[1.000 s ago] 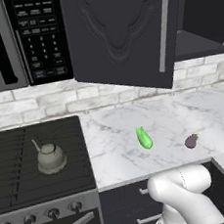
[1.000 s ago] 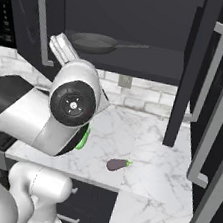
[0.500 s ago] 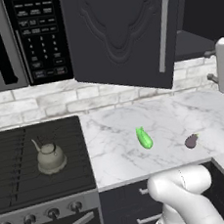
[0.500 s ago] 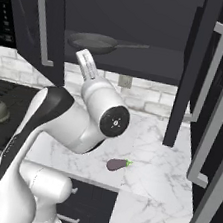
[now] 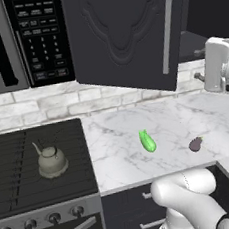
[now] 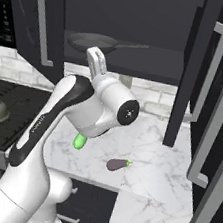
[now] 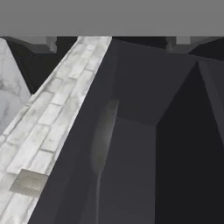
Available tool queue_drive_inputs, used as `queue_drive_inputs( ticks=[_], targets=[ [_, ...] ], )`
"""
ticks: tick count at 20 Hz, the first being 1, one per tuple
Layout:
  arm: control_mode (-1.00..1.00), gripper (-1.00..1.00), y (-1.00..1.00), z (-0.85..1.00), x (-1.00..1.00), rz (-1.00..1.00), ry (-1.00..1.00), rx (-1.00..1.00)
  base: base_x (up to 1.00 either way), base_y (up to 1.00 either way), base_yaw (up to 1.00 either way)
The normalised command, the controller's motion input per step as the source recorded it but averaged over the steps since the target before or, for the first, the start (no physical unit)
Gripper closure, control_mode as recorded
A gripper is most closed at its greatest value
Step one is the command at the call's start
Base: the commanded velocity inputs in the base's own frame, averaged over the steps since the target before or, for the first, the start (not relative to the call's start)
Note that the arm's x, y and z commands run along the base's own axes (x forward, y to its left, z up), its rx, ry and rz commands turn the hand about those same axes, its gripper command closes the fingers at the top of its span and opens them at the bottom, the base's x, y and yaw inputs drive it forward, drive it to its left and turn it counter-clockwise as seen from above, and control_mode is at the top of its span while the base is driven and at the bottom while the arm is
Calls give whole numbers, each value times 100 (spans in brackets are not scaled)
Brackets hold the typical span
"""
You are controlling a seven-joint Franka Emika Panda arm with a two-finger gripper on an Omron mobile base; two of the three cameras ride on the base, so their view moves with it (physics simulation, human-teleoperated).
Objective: Pick the pan from the cabinet and place it on the stove. Then turn on the stove burner for the pan.
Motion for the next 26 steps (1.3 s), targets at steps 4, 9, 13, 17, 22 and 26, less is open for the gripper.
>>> queue_drive_inputs(
  ticks=[4,9,13,17,22,26],
  targets=[
    [-100,-100,10,0,42,12,3,9,0,0,0],
    [-100,-100,21,0,25,10,3,7,0,0,0],
    [-100,-100,38,0,6,5,4,3,0,0,0],
    [-100,-100,43,0,0,3,4,1,0,0,0],
    [-100,-100,50,0,0,4,6,1,0,0,0],
    [-100,-100,53,0,-3,9,5,0,0,0,0]
  ],
)
